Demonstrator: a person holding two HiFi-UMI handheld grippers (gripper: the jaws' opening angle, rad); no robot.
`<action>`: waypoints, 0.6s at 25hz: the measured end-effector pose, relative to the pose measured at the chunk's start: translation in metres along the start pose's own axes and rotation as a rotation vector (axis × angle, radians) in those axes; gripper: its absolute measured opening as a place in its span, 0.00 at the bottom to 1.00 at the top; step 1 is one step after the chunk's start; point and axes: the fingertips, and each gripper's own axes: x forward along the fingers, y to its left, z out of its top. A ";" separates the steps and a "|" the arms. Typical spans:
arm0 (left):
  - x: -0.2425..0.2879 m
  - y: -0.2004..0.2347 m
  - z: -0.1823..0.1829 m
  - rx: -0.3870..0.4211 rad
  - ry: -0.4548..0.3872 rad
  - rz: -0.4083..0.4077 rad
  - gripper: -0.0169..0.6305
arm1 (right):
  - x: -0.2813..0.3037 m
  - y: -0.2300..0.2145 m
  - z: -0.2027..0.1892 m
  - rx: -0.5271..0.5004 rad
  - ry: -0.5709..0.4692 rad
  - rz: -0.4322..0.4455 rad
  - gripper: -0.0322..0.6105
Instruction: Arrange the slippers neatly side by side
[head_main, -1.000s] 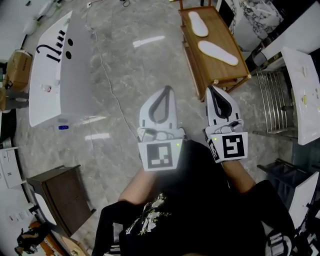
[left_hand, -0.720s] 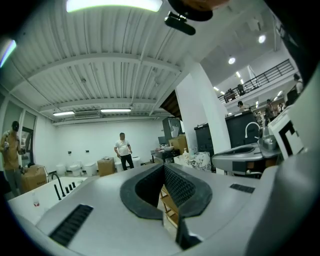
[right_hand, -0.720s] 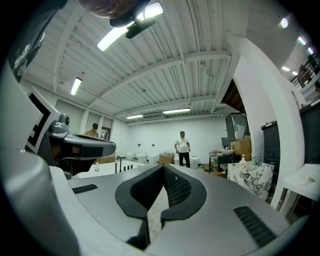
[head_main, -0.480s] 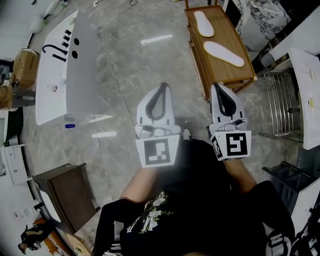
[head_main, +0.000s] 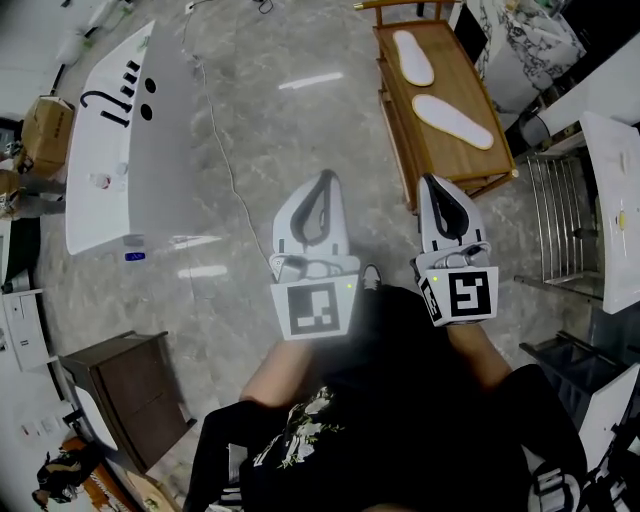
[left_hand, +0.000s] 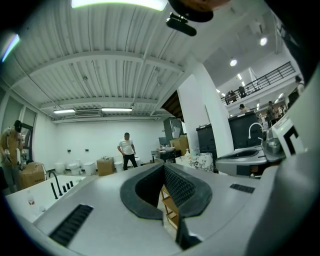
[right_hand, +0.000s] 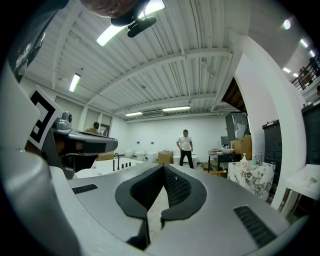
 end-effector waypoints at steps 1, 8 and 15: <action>0.002 0.006 -0.003 -0.003 0.004 0.007 0.03 | 0.007 0.003 -0.001 0.000 0.002 0.008 0.05; 0.024 0.039 -0.012 -0.004 0.014 0.044 0.03 | 0.052 0.018 -0.002 -0.007 0.011 0.065 0.05; 0.056 0.072 -0.010 -0.010 0.008 0.050 0.03 | 0.100 0.021 0.009 -0.017 -0.001 0.075 0.05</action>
